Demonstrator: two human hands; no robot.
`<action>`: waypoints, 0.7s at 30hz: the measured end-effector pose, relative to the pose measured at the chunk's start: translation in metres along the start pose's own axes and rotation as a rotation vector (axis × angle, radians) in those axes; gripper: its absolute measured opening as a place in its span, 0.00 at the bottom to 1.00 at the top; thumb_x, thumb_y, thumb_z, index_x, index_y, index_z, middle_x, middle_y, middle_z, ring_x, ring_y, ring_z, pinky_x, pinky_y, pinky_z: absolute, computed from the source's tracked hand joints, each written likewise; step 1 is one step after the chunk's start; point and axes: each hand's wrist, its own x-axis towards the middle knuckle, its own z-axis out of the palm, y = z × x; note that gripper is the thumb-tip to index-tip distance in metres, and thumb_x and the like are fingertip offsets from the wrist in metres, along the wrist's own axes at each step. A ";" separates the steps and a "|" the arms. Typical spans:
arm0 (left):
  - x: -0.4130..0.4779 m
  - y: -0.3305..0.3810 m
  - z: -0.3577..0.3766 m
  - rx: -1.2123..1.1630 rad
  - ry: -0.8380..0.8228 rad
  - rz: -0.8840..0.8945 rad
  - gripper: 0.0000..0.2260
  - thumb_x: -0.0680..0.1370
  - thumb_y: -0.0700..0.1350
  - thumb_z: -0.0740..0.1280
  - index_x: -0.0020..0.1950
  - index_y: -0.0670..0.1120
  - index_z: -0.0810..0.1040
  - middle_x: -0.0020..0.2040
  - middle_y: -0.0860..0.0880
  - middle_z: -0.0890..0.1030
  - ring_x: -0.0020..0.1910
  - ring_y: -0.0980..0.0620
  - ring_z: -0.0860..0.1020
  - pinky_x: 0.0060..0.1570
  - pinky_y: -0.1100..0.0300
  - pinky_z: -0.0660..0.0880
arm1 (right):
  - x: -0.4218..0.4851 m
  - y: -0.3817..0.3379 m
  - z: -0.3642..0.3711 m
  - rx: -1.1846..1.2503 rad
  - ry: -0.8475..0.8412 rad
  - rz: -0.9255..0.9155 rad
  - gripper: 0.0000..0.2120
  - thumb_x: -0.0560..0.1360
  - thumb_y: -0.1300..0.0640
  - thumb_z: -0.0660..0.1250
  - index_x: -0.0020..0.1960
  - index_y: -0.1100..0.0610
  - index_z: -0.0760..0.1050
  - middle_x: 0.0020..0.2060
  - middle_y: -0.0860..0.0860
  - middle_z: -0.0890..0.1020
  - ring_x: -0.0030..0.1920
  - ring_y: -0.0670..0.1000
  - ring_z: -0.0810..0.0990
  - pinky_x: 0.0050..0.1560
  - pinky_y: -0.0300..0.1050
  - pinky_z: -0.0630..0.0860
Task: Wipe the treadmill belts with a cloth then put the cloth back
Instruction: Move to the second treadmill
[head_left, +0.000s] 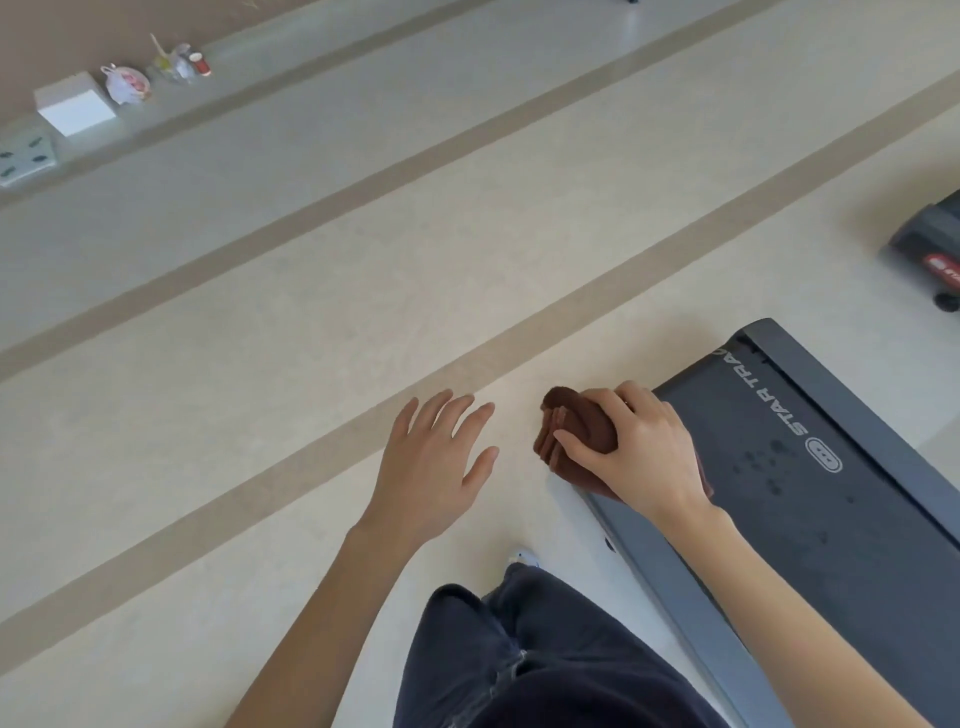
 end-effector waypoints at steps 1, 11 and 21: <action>0.010 -0.005 -0.002 0.003 0.011 0.008 0.18 0.78 0.52 0.62 0.66 0.48 0.74 0.64 0.47 0.76 0.66 0.45 0.71 0.66 0.45 0.66 | 0.008 0.000 0.000 0.000 0.004 -0.008 0.18 0.69 0.43 0.72 0.53 0.53 0.79 0.40 0.50 0.76 0.41 0.53 0.76 0.44 0.47 0.72; 0.128 -0.056 -0.004 0.016 -0.071 0.231 0.18 0.79 0.52 0.59 0.67 0.48 0.73 0.66 0.48 0.74 0.68 0.46 0.69 0.68 0.46 0.64 | 0.086 0.008 0.016 0.055 0.047 0.168 0.21 0.70 0.37 0.64 0.54 0.50 0.78 0.41 0.46 0.76 0.42 0.50 0.76 0.46 0.44 0.72; 0.272 -0.124 -0.027 -0.044 -0.038 0.493 0.17 0.77 0.49 0.60 0.62 0.46 0.77 0.62 0.47 0.78 0.64 0.46 0.74 0.64 0.46 0.69 | 0.197 -0.013 0.031 0.126 0.186 0.490 0.19 0.69 0.37 0.65 0.54 0.47 0.76 0.43 0.44 0.75 0.44 0.50 0.76 0.46 0.47 0.75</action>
